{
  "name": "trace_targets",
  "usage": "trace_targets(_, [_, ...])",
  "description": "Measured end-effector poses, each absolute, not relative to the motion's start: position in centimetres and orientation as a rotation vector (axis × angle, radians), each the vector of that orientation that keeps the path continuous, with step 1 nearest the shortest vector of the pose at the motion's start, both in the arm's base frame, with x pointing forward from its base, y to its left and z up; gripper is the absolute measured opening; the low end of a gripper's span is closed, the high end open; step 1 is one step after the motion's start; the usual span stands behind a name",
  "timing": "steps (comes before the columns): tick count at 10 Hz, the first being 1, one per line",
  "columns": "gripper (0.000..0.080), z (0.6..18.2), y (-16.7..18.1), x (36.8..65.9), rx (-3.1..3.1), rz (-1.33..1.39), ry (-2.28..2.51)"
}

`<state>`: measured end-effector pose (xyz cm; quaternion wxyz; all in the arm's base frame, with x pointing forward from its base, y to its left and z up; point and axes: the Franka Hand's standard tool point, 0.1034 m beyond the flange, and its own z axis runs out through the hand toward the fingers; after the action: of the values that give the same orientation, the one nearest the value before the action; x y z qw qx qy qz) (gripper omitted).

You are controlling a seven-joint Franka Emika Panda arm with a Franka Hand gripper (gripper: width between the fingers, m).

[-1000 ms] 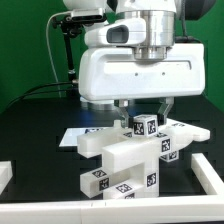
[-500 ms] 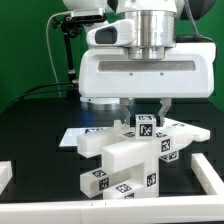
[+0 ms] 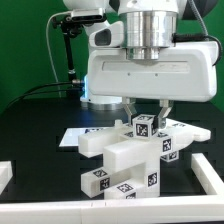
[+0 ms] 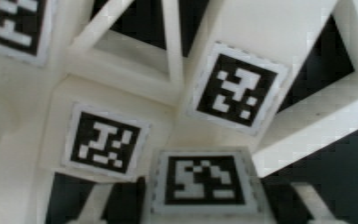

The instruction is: Assemble chair

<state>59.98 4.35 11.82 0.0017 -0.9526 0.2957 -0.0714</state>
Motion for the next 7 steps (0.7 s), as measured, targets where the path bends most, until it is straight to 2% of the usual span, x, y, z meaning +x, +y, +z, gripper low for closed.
trace_targets(1, [0.0285,11.81,4.35,59.97,-2.999,-0.224,0.902])
trace_targets(3, [0.057,11.71,4.71,59.97,-3.054,-0.218,0.74])
trace_targets(4, [0.057,11.72,5.1,60.06,-3.124,-0.214,0.495])
trace_targets(5, [0.0633,11.83,5.22,60.02,-3.169,-0.19,0.206])
trace_targets(7, [0.0644,12.05,4.66,60.07,-3.184,-0.175,-0.103])
